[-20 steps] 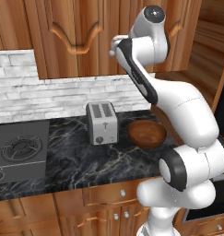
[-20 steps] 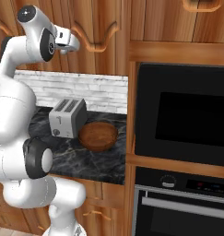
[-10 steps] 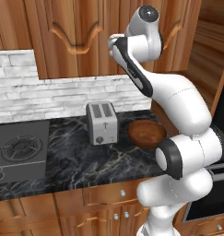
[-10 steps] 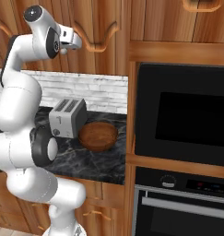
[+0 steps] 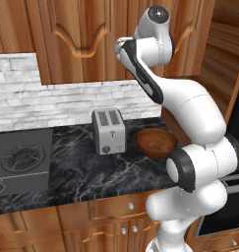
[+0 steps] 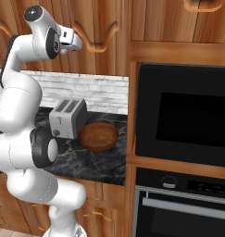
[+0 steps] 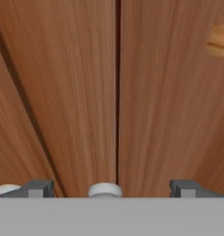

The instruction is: Open the cabinet and setup a tea strainer by placing it in the bowl upright.

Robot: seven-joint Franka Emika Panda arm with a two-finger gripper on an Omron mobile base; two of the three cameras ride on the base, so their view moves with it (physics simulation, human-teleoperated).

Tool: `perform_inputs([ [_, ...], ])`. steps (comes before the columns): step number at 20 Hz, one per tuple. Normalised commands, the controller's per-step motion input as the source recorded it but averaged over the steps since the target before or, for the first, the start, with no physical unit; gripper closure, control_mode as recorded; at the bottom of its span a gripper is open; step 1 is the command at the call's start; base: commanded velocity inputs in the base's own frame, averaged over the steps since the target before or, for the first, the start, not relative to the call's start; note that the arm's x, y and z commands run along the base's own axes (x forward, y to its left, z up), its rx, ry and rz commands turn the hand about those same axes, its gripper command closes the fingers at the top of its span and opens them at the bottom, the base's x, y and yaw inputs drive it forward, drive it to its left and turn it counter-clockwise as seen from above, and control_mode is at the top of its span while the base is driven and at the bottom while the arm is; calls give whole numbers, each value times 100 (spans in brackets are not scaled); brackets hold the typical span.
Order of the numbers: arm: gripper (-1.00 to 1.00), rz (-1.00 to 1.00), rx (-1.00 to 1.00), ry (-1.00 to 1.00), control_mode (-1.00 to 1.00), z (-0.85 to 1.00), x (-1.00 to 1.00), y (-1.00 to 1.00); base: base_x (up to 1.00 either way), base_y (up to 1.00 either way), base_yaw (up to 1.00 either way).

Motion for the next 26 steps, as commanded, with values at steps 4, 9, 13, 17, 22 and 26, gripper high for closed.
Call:
perform_inputs([
  [4, -100, 0, 0, 0, -100, -11, 0, 0, 0, 0, 0],
  [9, -100, 0, 0, 0, -100, -7, 0, 1, 0, 0, 0],
  [13, -100, 0, 0, 0, -100, -14, 0, 1, 0, 0, 0],
  [17, -100, 0, 0, 0, -100, -2, 0, 0, 0, 0, 0],
  [22, 100, 0, 0, 0, -100, 0, 0, 0, 0, 0, 0],
  [26, 100, 0, 0, 0, -100, 0, 0, 0, 0, 0, 0],
])
